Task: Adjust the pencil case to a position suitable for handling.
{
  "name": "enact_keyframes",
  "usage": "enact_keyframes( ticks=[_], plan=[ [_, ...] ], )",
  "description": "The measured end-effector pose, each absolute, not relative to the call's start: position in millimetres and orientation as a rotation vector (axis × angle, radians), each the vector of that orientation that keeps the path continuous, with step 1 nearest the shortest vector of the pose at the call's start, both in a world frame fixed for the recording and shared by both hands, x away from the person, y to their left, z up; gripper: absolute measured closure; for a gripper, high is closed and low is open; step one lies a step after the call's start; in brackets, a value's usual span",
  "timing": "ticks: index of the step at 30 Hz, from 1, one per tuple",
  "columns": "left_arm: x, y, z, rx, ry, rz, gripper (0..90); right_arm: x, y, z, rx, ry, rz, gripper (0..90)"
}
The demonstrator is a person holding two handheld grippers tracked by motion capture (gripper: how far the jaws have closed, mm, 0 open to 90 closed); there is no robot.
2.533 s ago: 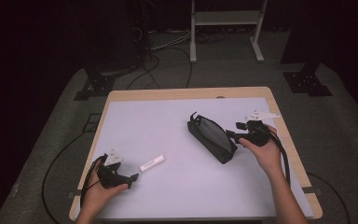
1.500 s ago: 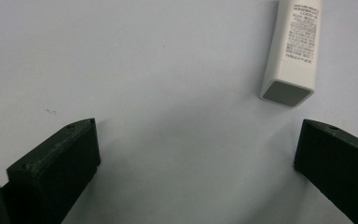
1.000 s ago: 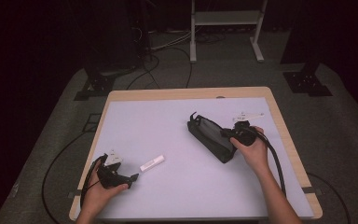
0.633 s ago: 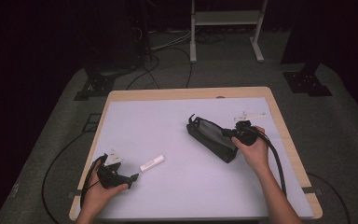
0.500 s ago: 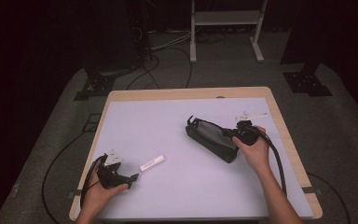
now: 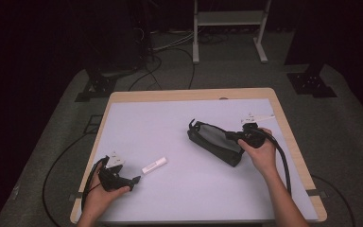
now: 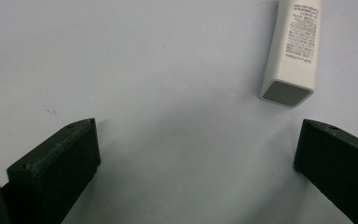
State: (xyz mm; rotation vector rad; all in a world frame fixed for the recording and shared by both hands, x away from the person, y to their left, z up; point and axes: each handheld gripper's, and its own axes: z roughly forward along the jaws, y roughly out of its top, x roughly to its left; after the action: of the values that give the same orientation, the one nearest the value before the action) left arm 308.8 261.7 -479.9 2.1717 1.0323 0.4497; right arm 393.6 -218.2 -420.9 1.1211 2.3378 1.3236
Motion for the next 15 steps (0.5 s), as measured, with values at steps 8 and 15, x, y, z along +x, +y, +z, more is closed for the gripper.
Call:
enact_keyframes(
  ticks=[8, 15],
  plan=[
    [308.8, 261.6, -479.9, 2.171, 1.032, 0.450, 0.0, 388.6, -217.3, -418.0, 1.060, 2.390, 1.355, 87.8],
    [308.8, 261.6, -480.0, 2.171, 1.032, 0.451, 0.0, 383.6, -214.9, -417.0, 1.004, 2.440, 1.374, 87.8]
  ],
)
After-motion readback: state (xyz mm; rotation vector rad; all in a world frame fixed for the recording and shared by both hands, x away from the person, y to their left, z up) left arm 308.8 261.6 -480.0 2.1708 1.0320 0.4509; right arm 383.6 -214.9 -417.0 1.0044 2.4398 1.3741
